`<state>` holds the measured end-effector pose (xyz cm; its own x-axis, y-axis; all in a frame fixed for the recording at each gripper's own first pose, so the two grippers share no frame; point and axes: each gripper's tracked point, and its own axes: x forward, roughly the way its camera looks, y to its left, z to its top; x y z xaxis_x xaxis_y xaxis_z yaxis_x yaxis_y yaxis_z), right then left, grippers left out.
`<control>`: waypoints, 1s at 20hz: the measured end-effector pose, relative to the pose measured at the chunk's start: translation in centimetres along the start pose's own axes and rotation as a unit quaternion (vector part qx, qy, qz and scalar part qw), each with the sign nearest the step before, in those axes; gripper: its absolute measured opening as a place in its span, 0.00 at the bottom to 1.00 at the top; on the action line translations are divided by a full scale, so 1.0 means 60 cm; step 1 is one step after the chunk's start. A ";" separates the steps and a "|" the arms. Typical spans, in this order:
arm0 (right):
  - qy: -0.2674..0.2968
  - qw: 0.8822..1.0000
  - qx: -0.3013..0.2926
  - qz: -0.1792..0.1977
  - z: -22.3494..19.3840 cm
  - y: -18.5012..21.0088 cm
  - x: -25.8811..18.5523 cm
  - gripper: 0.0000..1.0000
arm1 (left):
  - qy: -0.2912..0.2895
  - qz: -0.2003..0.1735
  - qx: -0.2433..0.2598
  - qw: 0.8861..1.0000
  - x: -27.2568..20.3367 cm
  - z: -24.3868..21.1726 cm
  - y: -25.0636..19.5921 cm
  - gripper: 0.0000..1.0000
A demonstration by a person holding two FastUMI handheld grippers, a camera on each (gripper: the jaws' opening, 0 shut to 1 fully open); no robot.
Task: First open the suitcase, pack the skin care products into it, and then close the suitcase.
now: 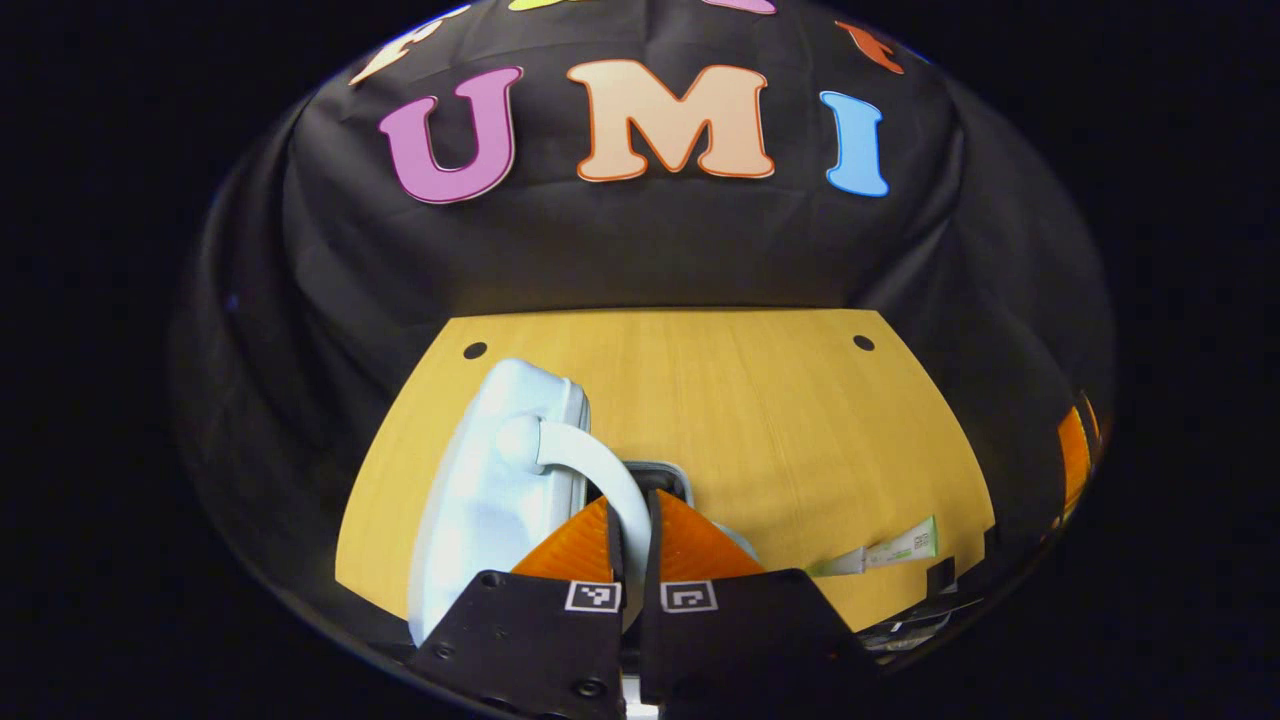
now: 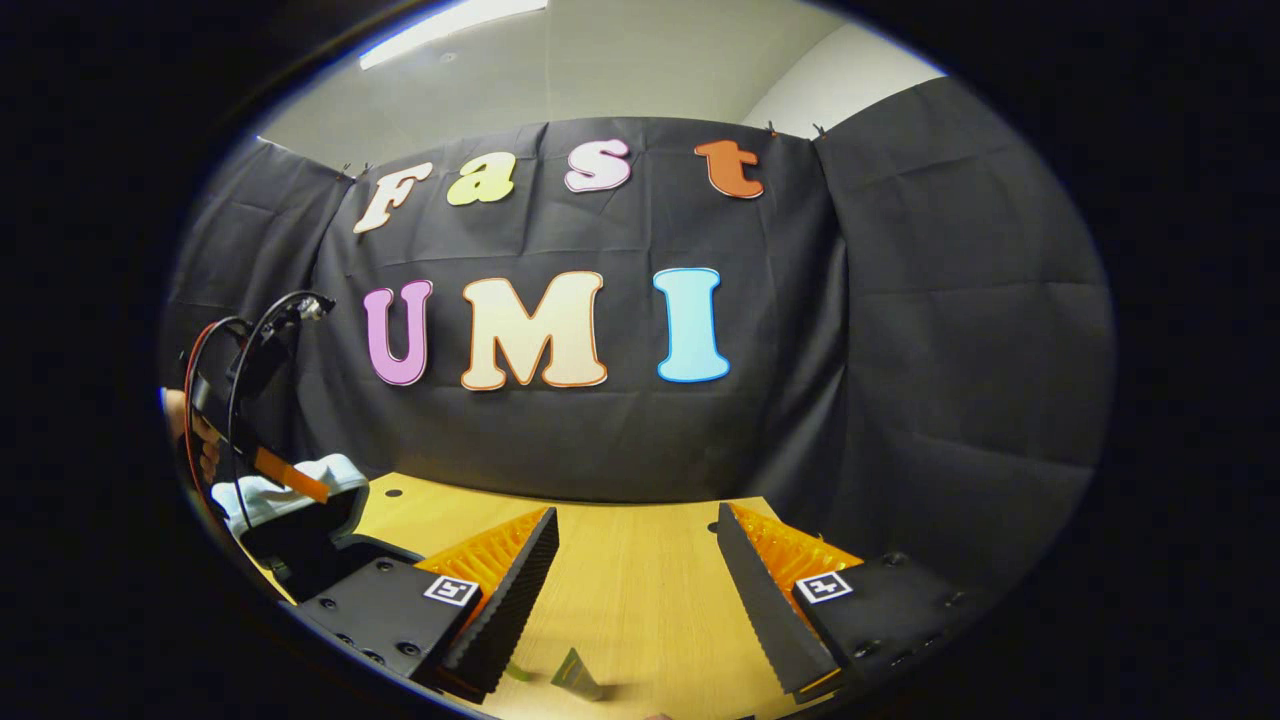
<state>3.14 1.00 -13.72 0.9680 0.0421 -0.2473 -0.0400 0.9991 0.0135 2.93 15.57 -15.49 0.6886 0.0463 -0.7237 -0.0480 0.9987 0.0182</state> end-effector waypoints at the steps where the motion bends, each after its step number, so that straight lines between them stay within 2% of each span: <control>1: -0.001 1.000 0.000 0.002 0.001 0.007 0.002 0.99 | -0.002 0.005 0.000 1.000 -0.004 0.007 0.018 0.00; 6: -0.004 1.000 -0.001 0.007 0.002 0.049 0.010 0.99 | -0.014 0.031 0.001 0.999 -0.026 0.029 0.114 0.00; 11: -0.017 1.000 0.002 0.007 0.016 0.097 0.018 1.00 | -0.046 -0.001 -0.043 0.998 -0.039 0.043 0.190 0.00; 15: -0.026 1.000 -0.005 0.002 0.020 0.146 0.026 0.99 | -0.058 0.013 -0.027 0.998 -0.037 0.042 0.274 0.00; 20: -0.034 0.999 0.008 -0.001 0.019 0.213 0.030 0.98 | -0.060 0.002 -0.037 0.997 -0.026 0.031 0.362 0.00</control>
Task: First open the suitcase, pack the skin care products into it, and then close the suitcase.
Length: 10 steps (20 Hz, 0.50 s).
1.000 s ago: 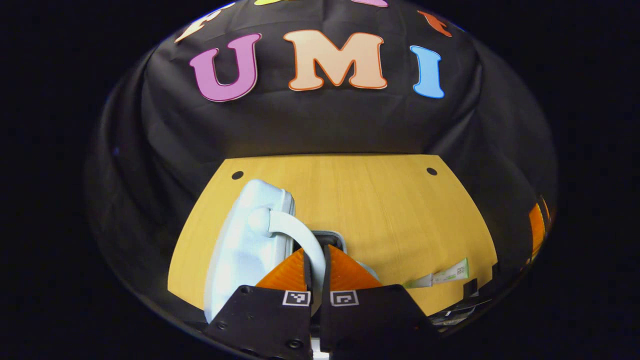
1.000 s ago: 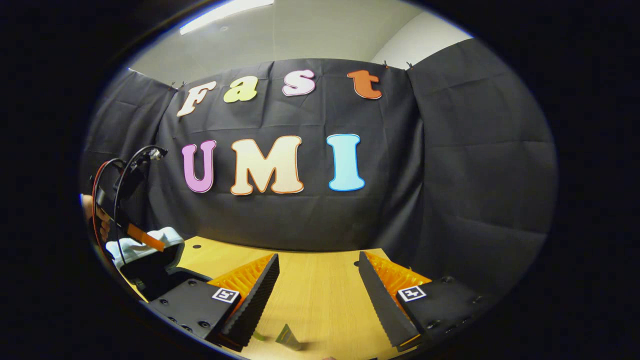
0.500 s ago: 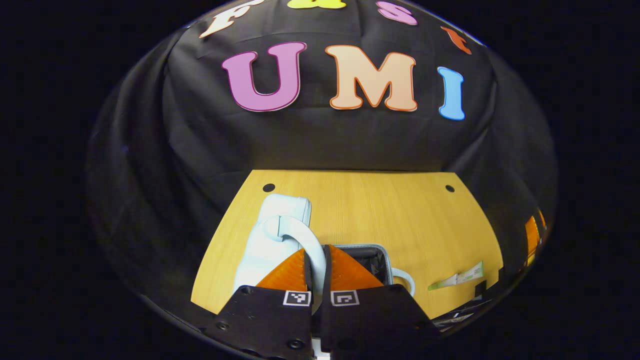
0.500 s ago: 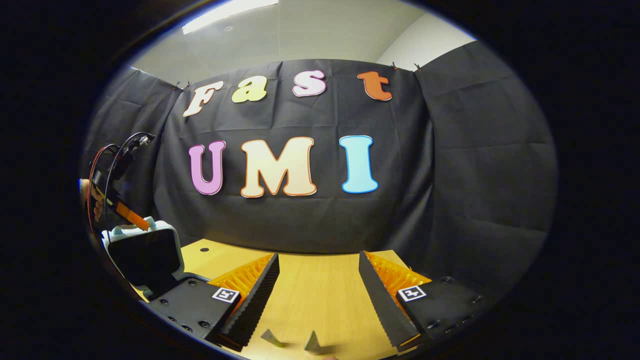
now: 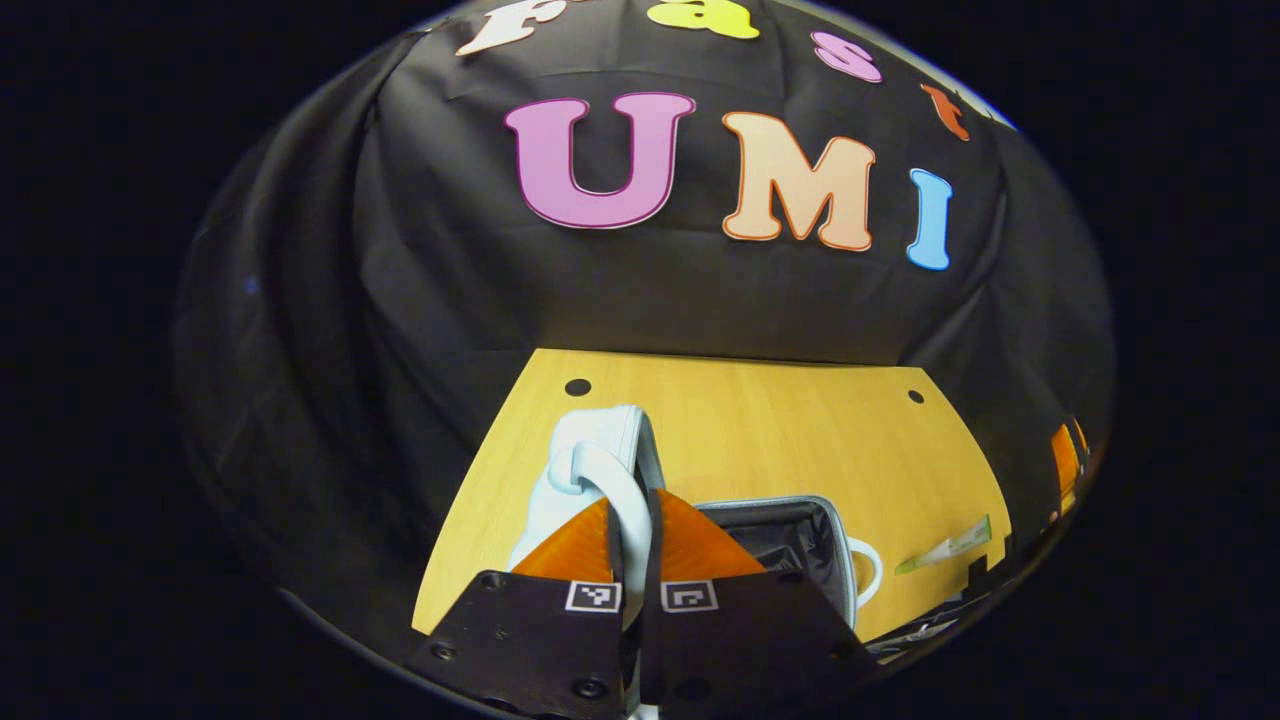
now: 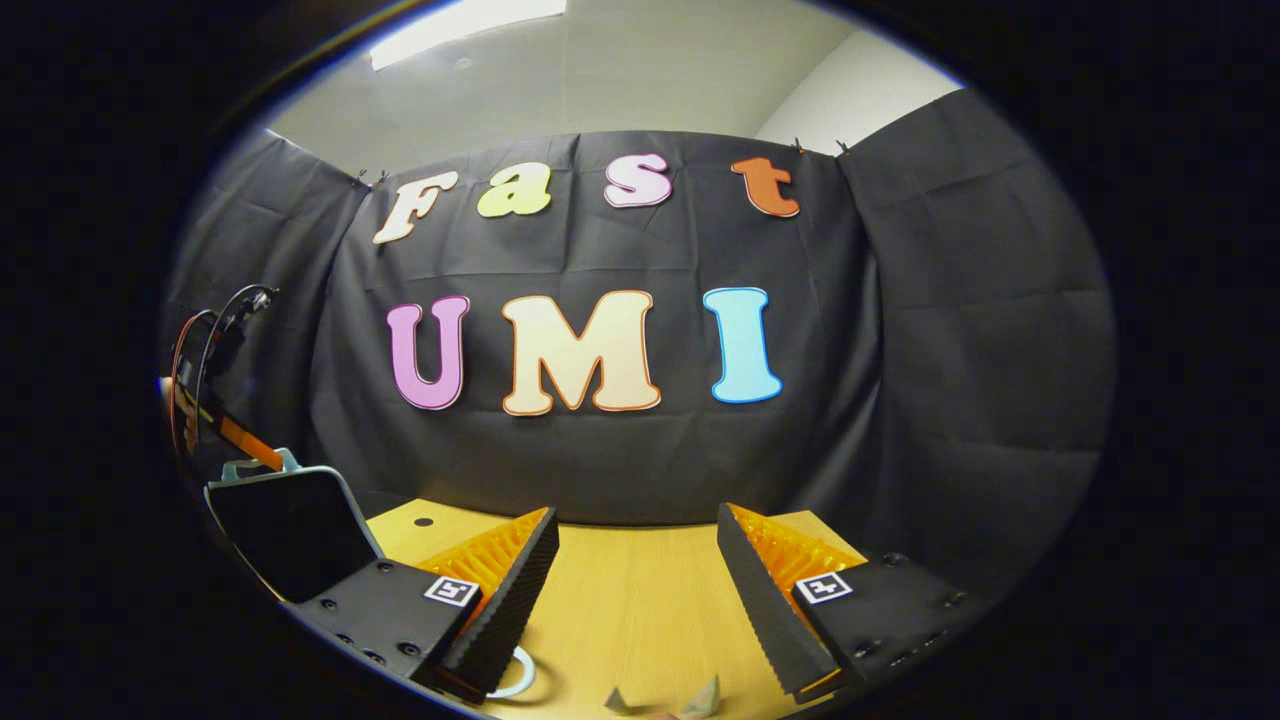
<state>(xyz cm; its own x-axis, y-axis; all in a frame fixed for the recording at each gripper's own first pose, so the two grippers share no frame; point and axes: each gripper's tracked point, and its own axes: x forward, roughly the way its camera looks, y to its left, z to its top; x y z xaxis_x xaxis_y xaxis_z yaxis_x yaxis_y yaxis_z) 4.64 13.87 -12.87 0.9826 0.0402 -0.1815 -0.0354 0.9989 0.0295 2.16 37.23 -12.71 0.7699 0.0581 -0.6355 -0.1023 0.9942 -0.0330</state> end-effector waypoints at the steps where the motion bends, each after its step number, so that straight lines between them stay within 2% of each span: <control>1: 0.000 1.000 -0.002 -0.003 -0.002 0.008 0.000 0.99 | 0.002 0.000 0.000 1.000 0.005 -0.005 0.022 0.00; 7: 0.014 0.999 -0.037 -0.007 -0.012 0.044 0.000 0.98 | 0.021 0.021 -0.022 0.999 0.032 -0.045 0.143 0.00; 10: 0.018 0.999 -0.047 -0.008 -0.017 0.056 -0.002 0.99 | 0.034 0.048 -0.034 0.998 0.052 -0.068 0.201 0.00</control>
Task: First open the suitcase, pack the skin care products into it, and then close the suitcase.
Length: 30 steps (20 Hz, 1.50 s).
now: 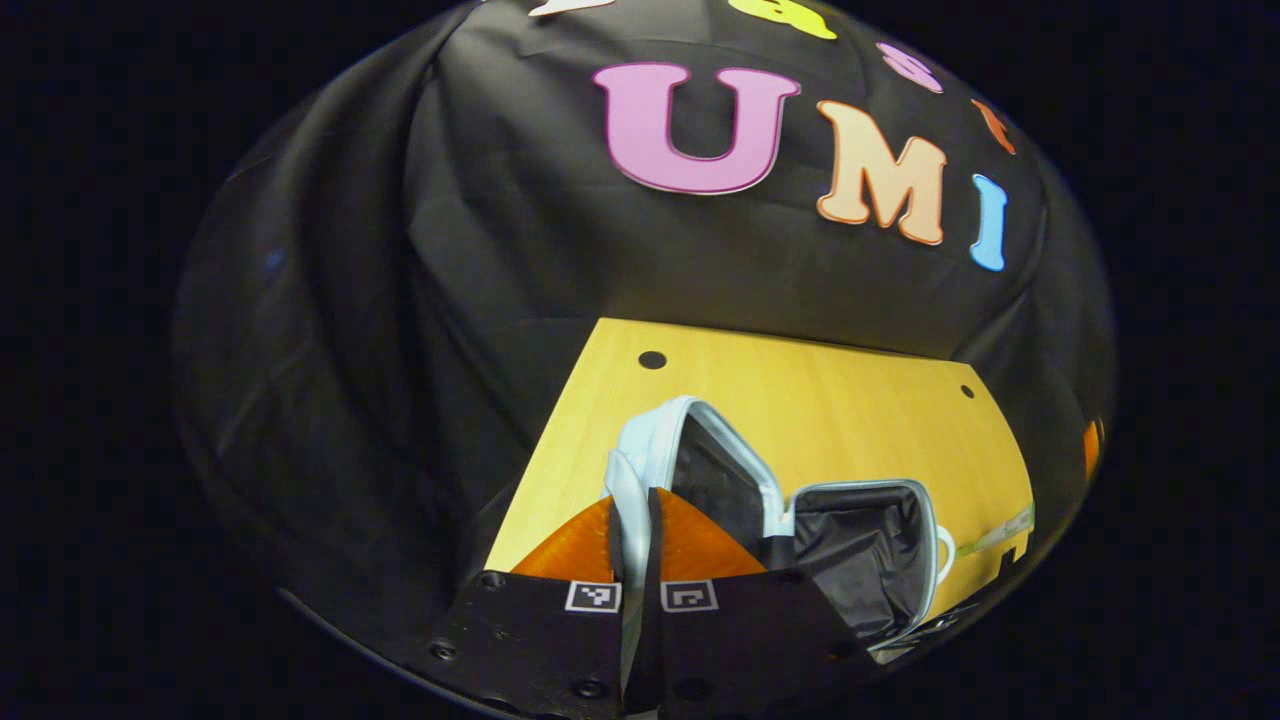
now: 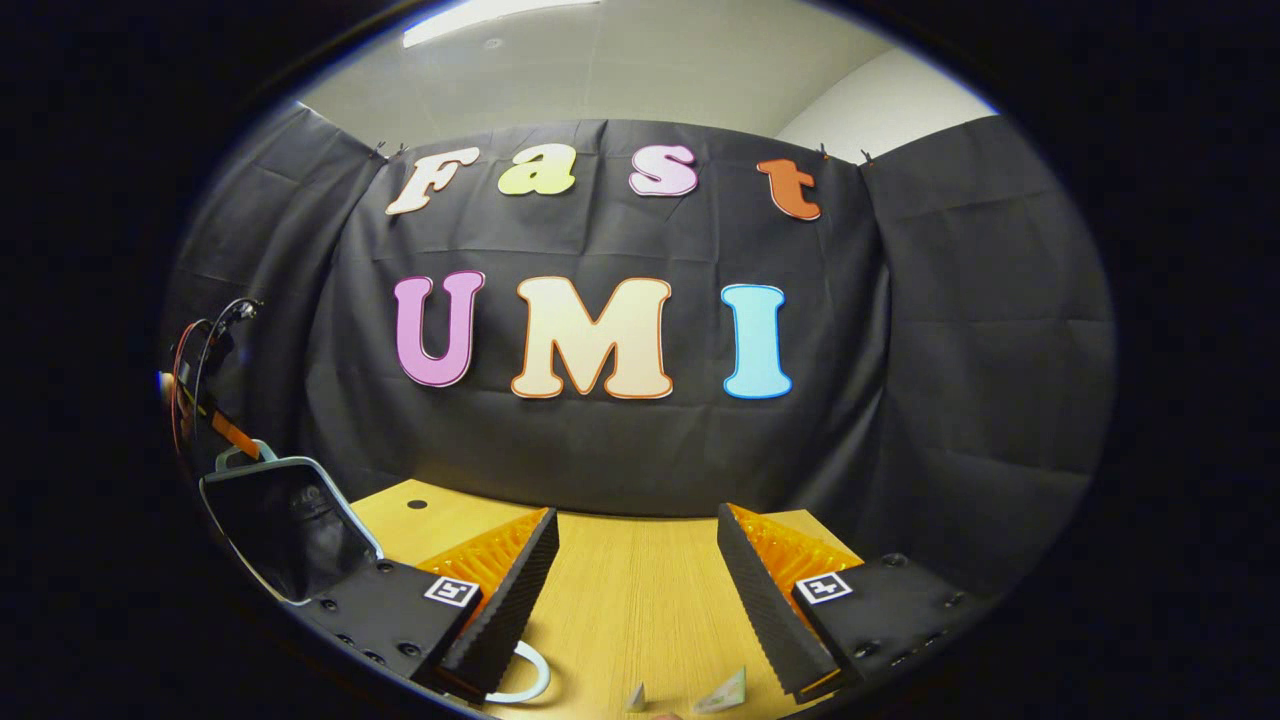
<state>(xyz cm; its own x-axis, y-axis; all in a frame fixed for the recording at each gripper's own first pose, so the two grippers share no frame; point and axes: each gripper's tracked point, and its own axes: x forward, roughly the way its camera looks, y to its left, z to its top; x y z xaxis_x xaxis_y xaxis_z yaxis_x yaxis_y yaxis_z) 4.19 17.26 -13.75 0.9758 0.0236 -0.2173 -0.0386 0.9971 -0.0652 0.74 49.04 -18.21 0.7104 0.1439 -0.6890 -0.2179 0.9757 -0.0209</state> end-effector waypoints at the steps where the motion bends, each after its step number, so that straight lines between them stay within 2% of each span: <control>1: -0.001 1.000 -0.005 -0.002 0.000 0.000 -0.001 0.99 | 0.002 0.013 -0.006 1.000 0.012 -0.006 0.020 0.00; 3: 0.002 1.000 -0.009 -0.003 -0.004 0.004 -0.005 0.99 | -0.003 0.040 -0.007 0.999 0.030 -0.016 0.052 0.00; 8: -0.003 1.000 -0.019 -0.016 -0.004 -0.012 -0.010 0.98 | -0.031 0.047 -0.013 0.998 0.050 -0.039 0.072 0.01; 11: -0.004 0.999 -0.027 -0.019 -0.006 -0.021 -0.012 0.98 | -0.045 0.071 -0.024 0.996 0.064 -0.052 0.105 0.03; 13: -0.014 0.999 -0.032 -0.020 0.001 -0.028 -0.014 0.98 | -0.086 0.094 -0.041 0.991 0.054 -0.032 0.128 0.11; 14: -0.018 0.999 -0.032 -0.022 0.003 -0.034 -0.014 1.00 | -0.112 0.095 -0.053 0.988 0.039 -0.018 0.117 0.30; 16: -0.024 0.999 -0.030 -0.024 0.003 -0.047 -0.012 0.98 | -0.152 0.092 -0.060 0.982 0.008 0.011 0.088 0.68; 17: -0.024 0.999 -0.026 -0.023 0.001 -0.054 -0.010 0.98 | -0.167 0.094 -0.059 0.980 -0.004 0.022 0.072 0.75; 18: -0.022 0.999 -0.023 -0.021 -0.002 -0.061 -0.009 0.99 | -0.183 0.091 -0.056 0.977 -0.015 0.030 0.051 0.89; 21: -0.027 0.999 -0.015 -0.016 0.003 -0.088 -0.007 0.99 | -0.221 0.080 -0.061 0.970 -0.043 0.044 -0.028 0.89; 22: -0.030 0.999 -0.013 -0.015 0.005 -0.097 -0.006 0.99 | -0.235 0.066 -0.065 0.968 -0.053 0.052 -0.061 0.94; 24: -0.037 0.999 -0.006 -0.015 0.012 -0.120 -0.002 0.99 | -0.256 0.046 -0.067 0.963 -0.057 0.061 -0.136 0.94; 29: -0.055 0.998 0.009 -0.010 0.031 -0.173 0.005 0.99 | -0.247 0.001 -0.047 0.968 -0.046 0.068 -0.299 0.96; 30: -0.057 0.998 0.009 -0.011 0.031 -0.188 0.006 0.99 | -0.244 -0.008 -0.040 0.969 -0.045 0.064 -0.327 0.94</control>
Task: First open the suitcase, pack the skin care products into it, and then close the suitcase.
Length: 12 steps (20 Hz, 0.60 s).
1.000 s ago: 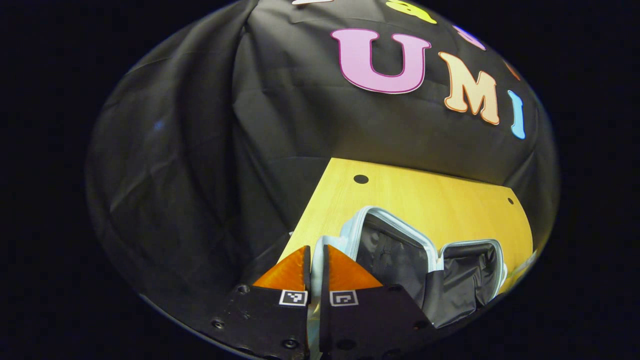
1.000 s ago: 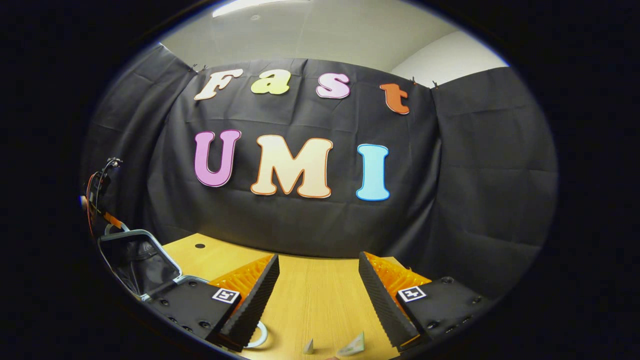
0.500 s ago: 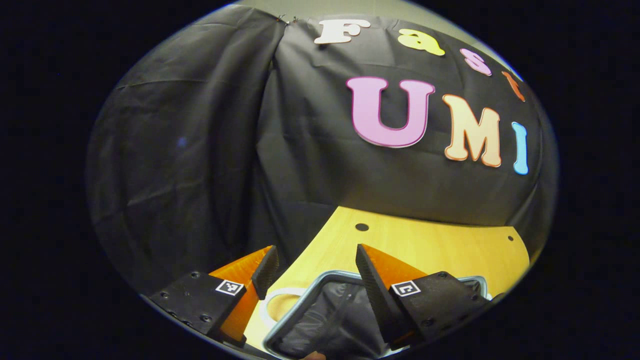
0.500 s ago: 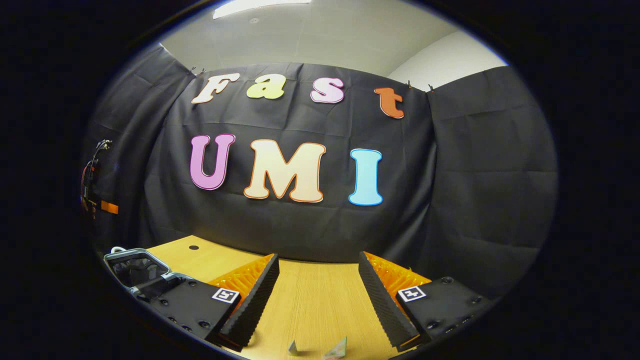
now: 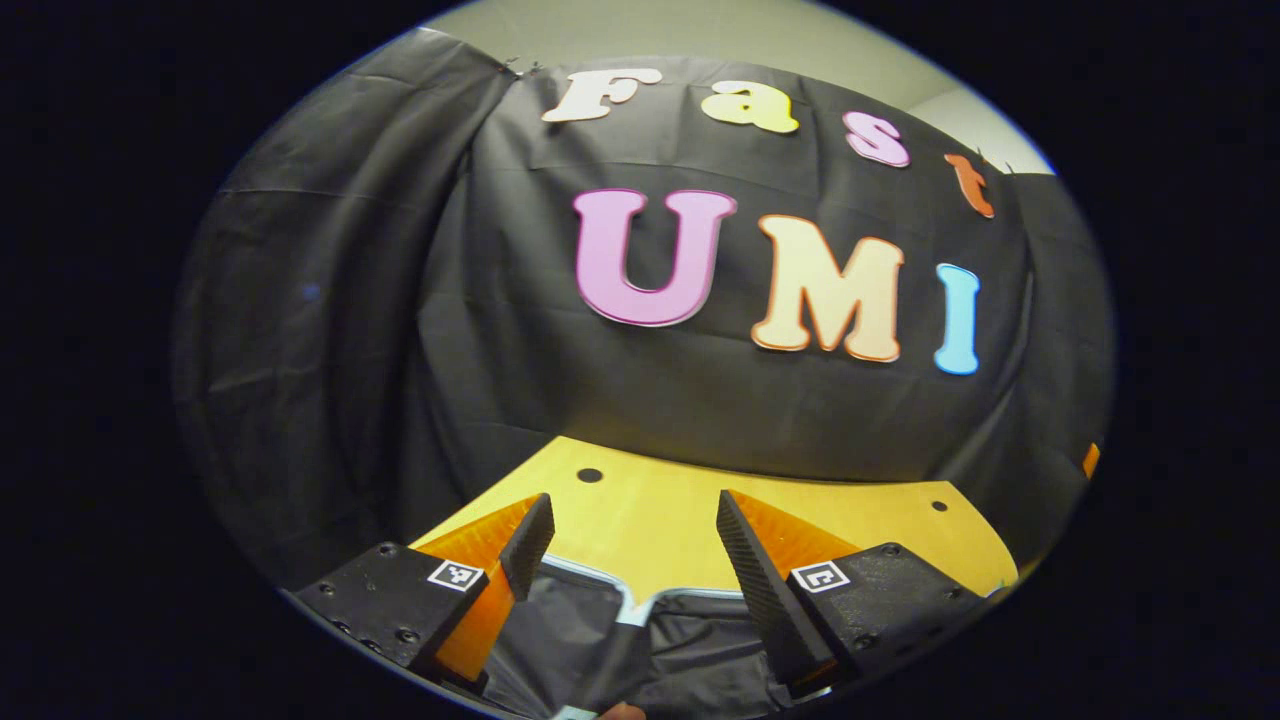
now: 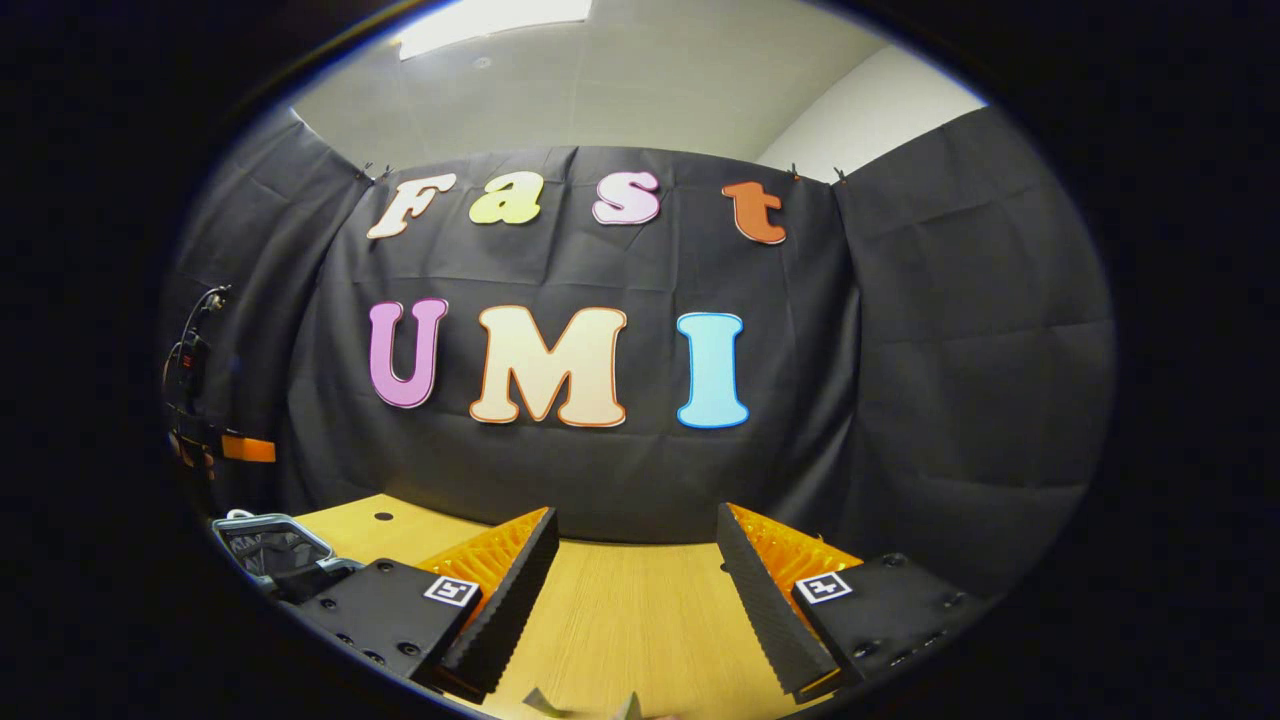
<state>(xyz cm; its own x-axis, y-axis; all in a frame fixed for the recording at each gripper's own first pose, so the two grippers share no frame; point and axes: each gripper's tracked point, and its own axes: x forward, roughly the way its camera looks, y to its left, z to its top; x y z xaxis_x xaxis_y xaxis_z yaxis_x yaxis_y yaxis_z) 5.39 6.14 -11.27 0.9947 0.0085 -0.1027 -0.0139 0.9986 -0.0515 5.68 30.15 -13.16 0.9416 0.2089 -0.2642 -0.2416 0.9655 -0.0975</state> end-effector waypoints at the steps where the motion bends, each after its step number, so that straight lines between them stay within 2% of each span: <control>1: 0.002 1.000 0.000 0.001 -0.002 -0.013 -0.001 1.00 | 0.002 -0.011 0.005 1.000 -0.003 -0.004 -0.029 0.95; 5: 0.010 1.000 0.000 0.006 -0.012 -0.064 0.001 0.99 | 0.008 -0.053 0.010 0.999 -0.014 -0.025 -0.147 0.95; 12: 0.013 0.999 0.020 0.034 -0.034 -0.120 -0.003 0.99 | 0.028 -0.101 0.033 0.994 -0.048 -0.089 -0.315 0.94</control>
<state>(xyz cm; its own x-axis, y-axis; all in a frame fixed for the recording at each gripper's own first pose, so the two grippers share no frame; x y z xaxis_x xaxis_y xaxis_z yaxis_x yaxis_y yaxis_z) 5.11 -1.17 -12.91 0.9885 0.0761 -0.1307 -0.0772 0.9970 -0.0035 6.27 10.44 -15.70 0.9542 0.0023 -0.2991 -0.0312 0.9953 -0.0917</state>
